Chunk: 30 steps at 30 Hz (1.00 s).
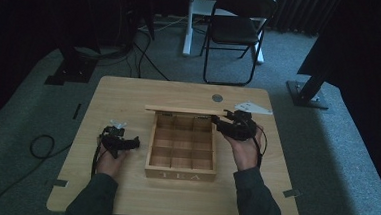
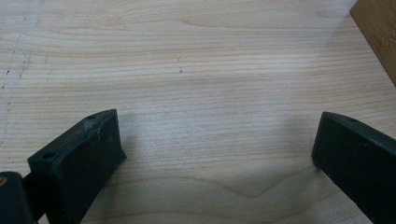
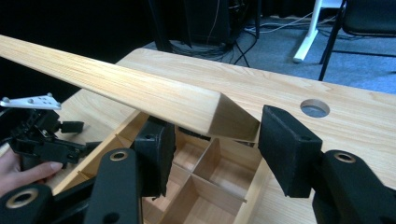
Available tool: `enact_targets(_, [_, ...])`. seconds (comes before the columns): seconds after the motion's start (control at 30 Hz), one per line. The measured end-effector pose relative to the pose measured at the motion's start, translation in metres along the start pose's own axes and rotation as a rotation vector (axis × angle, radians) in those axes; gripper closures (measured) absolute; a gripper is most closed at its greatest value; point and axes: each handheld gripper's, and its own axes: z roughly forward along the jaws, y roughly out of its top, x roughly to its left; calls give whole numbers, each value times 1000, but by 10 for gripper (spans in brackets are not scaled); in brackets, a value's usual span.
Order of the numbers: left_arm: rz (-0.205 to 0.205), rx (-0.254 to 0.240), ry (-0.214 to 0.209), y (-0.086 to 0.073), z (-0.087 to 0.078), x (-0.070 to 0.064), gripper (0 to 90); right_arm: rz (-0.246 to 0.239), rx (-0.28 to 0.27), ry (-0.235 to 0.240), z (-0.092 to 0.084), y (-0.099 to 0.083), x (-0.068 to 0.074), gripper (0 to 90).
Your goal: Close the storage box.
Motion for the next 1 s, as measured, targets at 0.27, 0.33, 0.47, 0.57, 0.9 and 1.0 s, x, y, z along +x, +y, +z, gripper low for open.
enact_targets(0.27, [3,2,0,0,0,0,16,-30,4,-16,-3,-5,5,456])
enact_targets(0.33, [4,3,0,0,0,0,16,-30,5,-15,-3,-7,5,454])
enact_targets(0.47, [5,4,0,0,0,0,16,-33,8,-16,-4,-11,6,453])
enact_targets(0.57, [3,4,0,0,0,0,16,-31,9,-14,-4,-13,7,452])
enact_targets(0.9, [3,3,0,0,0,0,16,-35,12,-17,-7,-22,10,451])
enact_targets(1.0, [3,3,0,0,0,0,16,-38,12,-20,-7,-25,11,450])
